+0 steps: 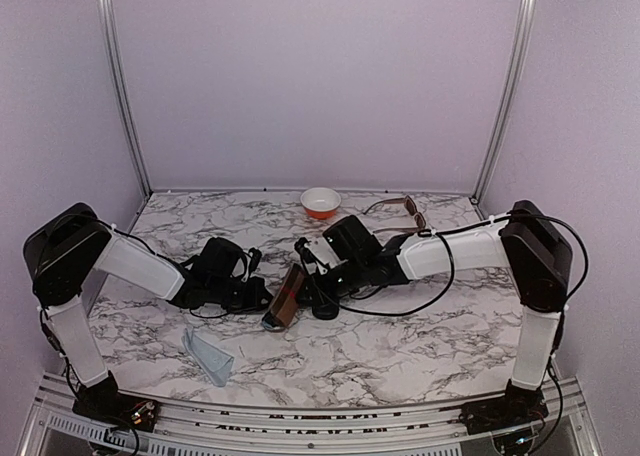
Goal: Organize the sunglasses
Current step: Close the sunglasses case at the center of the board.
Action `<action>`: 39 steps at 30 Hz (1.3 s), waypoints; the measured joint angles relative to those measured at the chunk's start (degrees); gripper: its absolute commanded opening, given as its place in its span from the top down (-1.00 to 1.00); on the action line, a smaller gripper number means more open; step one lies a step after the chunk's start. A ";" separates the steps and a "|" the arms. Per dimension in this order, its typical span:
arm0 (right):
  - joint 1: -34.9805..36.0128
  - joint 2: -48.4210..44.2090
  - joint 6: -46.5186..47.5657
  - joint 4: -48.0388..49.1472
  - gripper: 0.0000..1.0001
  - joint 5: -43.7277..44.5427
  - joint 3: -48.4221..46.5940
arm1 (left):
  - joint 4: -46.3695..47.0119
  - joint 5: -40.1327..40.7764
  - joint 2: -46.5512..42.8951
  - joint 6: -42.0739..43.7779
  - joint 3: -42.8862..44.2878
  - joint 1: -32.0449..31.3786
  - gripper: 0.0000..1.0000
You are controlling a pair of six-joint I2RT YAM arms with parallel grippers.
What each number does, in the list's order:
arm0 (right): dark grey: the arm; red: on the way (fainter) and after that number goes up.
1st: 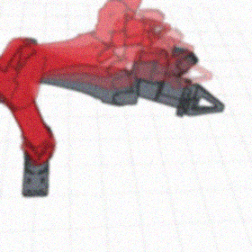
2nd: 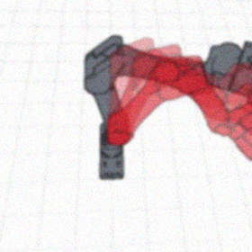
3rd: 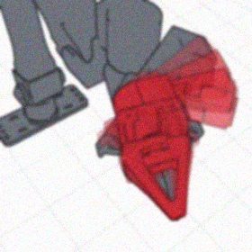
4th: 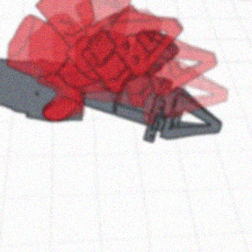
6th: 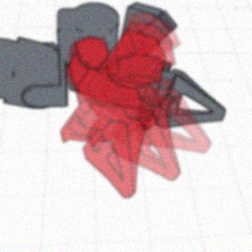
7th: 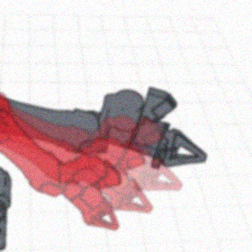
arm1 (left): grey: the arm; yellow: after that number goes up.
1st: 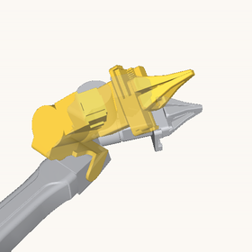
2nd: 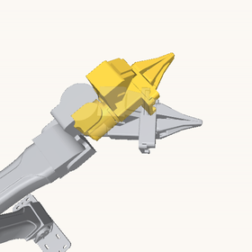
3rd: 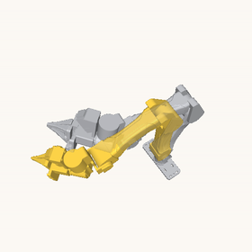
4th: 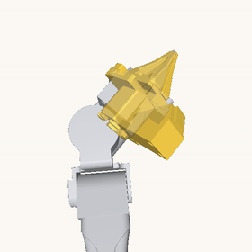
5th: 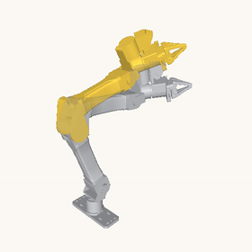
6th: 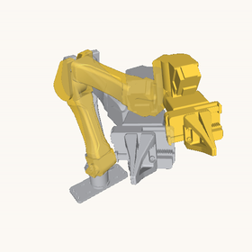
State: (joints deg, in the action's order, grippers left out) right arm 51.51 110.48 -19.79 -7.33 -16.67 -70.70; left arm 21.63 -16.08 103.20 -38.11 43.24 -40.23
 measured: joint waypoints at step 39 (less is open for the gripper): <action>0.79 -0.66 -1.29 1.40 0.39 1.79 4.74 | -9.29 -1.36 -9.88 4.35 2.12 -0.20 -0.98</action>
State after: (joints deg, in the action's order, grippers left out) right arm 52.29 109.82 -21.08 -5.93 -14.87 -65.95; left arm 12.34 -17.43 93.32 -33.76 45.36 -40.42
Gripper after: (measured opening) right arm 0.303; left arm 0.991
